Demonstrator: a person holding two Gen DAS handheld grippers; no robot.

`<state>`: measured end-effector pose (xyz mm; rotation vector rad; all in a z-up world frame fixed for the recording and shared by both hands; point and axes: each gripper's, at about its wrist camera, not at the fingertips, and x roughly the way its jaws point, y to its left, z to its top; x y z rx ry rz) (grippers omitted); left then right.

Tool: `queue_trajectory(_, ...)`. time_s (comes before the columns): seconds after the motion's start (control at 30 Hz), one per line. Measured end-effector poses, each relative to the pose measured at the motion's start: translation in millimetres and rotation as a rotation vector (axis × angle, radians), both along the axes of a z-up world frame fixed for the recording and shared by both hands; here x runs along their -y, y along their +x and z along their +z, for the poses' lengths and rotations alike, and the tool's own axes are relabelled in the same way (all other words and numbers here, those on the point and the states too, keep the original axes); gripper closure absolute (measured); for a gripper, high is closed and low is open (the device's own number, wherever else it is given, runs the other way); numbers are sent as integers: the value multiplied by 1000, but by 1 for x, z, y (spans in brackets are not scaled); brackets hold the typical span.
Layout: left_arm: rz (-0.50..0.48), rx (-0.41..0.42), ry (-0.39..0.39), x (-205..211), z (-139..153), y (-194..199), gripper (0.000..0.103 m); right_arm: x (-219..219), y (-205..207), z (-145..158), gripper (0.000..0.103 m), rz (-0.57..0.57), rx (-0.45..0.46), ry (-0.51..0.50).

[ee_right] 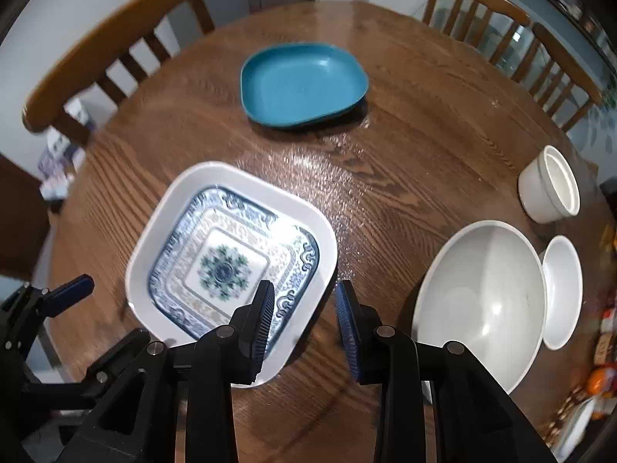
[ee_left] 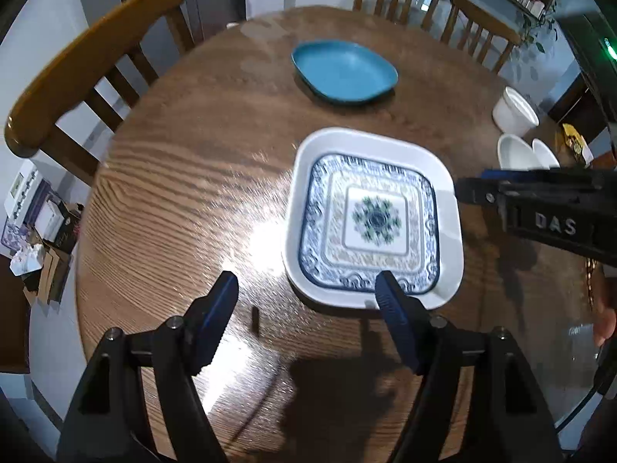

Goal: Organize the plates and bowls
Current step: 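Open both grippers and pull them back from the stacked plates, then move both grippers to the teal plate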

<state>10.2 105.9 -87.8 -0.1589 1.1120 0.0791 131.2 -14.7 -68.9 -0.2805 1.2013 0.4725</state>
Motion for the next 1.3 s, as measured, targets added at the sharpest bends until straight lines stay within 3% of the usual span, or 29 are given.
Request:
queue_trajectory(0.27,9,63,36,-6,22,9,26,22,-17,30,69,-57,54,126)
queue_trajectory(0.47,-12,110,56,-5,42,22,19,38,-25,48,69,-78,85,159)
queue_trajectory(0.83,-84,201,77,-5,83,31,18,44,-29,82,69,-133,156,221)
queue_trajectory(1.3,-173,343,36,-16,164,23,15,46,-39,125,69,-167,236,313)
